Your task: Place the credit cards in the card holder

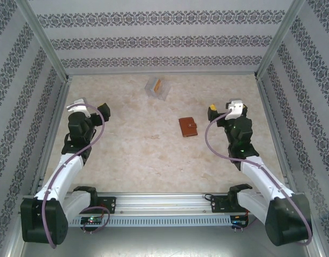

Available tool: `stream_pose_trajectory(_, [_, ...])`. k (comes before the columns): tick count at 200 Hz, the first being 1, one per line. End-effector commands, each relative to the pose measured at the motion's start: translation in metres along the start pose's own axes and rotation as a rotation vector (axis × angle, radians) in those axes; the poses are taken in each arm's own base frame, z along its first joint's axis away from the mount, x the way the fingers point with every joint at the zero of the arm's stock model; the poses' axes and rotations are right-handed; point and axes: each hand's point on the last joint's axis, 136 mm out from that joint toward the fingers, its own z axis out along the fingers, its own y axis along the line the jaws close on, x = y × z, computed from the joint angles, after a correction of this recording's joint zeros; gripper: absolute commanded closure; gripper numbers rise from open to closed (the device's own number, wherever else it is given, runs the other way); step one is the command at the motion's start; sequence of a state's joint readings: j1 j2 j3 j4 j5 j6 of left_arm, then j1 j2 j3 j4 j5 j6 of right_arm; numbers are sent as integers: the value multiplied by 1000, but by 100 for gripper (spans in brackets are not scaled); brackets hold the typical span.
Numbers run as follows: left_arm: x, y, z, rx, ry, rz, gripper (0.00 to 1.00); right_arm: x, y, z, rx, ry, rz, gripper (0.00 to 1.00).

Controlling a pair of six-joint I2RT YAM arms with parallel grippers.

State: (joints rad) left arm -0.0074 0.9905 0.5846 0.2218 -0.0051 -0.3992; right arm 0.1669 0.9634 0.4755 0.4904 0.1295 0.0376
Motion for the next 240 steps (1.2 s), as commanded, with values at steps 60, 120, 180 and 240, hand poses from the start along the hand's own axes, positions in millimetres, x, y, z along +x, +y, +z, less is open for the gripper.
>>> stream_pose_trajectory(60, [36, -72, 37, 245, 397, -89, 3, 43, -50, -16, 322, 123, 376, 2])
stream_pose_trajectory(120, [62, -131, 106, 434, 493, -28, 27, 67, 24, 9, 35, 313, 406, 2])
stream_pose_trajectory(180, [105, -153, 213, 464, 700, 67, 49, 71, 32, -4, 46, 339, 322, 3])
stream_pose_trajectory(240, [113, -161, 268, 438, 720, 91, 57, 60, 19, -18, 83, 319, 272, 3])
